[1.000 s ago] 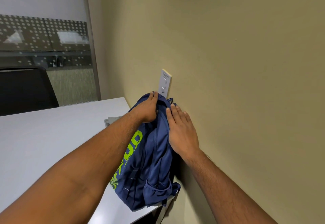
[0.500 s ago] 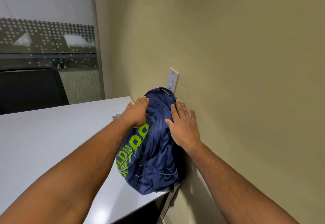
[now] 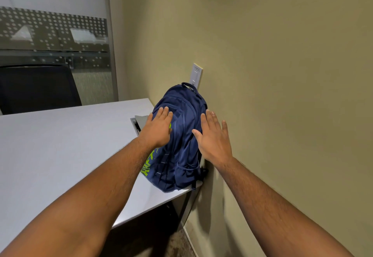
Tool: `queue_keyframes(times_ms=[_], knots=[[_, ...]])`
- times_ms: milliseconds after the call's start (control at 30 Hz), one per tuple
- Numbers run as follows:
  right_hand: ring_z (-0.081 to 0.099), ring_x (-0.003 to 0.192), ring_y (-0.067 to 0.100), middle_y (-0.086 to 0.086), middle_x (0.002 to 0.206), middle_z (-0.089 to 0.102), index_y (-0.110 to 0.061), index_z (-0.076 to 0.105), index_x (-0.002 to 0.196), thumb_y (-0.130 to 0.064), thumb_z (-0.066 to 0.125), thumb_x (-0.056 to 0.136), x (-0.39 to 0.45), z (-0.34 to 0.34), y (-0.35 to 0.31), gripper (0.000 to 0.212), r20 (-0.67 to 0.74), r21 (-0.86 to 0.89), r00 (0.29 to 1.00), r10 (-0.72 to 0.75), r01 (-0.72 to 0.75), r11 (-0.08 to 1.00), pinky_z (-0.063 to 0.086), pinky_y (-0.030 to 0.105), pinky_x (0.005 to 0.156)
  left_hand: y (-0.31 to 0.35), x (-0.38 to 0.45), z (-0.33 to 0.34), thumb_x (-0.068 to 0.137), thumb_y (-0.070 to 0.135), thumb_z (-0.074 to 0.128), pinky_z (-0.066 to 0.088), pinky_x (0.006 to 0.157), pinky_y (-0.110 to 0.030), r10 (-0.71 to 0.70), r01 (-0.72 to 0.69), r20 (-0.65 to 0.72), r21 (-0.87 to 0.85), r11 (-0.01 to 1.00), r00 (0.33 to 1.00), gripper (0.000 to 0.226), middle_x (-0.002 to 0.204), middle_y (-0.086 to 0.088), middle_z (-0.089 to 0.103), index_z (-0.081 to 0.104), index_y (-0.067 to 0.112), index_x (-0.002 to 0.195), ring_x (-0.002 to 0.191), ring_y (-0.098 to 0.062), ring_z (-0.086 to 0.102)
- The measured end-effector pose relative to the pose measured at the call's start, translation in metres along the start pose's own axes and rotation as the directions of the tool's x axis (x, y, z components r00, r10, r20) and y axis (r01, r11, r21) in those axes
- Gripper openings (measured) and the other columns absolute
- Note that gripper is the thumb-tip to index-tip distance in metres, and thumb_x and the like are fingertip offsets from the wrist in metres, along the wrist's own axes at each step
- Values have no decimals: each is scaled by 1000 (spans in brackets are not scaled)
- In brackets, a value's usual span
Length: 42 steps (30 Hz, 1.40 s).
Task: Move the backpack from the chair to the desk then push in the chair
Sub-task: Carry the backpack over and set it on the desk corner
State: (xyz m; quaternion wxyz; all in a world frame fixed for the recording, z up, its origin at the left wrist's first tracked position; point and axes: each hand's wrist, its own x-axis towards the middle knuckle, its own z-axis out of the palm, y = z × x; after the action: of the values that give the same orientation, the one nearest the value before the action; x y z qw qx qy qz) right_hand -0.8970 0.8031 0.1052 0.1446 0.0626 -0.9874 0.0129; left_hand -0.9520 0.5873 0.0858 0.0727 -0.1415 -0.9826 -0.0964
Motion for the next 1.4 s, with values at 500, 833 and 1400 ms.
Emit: queue_keyframes(times_ms=[500, 833, 1400], knots=[[4, 159, 20, 6, 173, 10, -12, 16, 163, -55, 21, 108, -140, -43, -5, 70, -50, 96, 995, -81, 86, 992, 6, 52, 126, 71, -177, -32, 106, 22, 48, 8, 126, -48, -99, 107, -173, 37, 994, 980, 69, 172, -15, 2, 10, 6, 162, 158, -30, 0], [7, 158, 22, 7, 172, 15, -12, 20, 163, -56, 21, 108, -247, -60, -18, 70, -39, 139, 989, -142, 146, 979, 9, 54, 126, 112, -307, -31, 108, 24, 48, 4, 127, -43, -176, 180, -182, 5, 984, 967, 69, 172, -11, 0, 9, 11, 163, 159, -27, -2], [7, 159, 21, 7, 172, 12, -13, 18, 163, -55, 20, 108, -359, -116, -69, 69, -36, 100, 998, -57, 60, 993, 8, 52, 127, 115, -411, -64, 108, 21, 48, -1, 123, -41, -121, 131, -203, 37, 991, 972, 70, 172, -9, -2, 6, 14, 163, 159, -26, -3]])
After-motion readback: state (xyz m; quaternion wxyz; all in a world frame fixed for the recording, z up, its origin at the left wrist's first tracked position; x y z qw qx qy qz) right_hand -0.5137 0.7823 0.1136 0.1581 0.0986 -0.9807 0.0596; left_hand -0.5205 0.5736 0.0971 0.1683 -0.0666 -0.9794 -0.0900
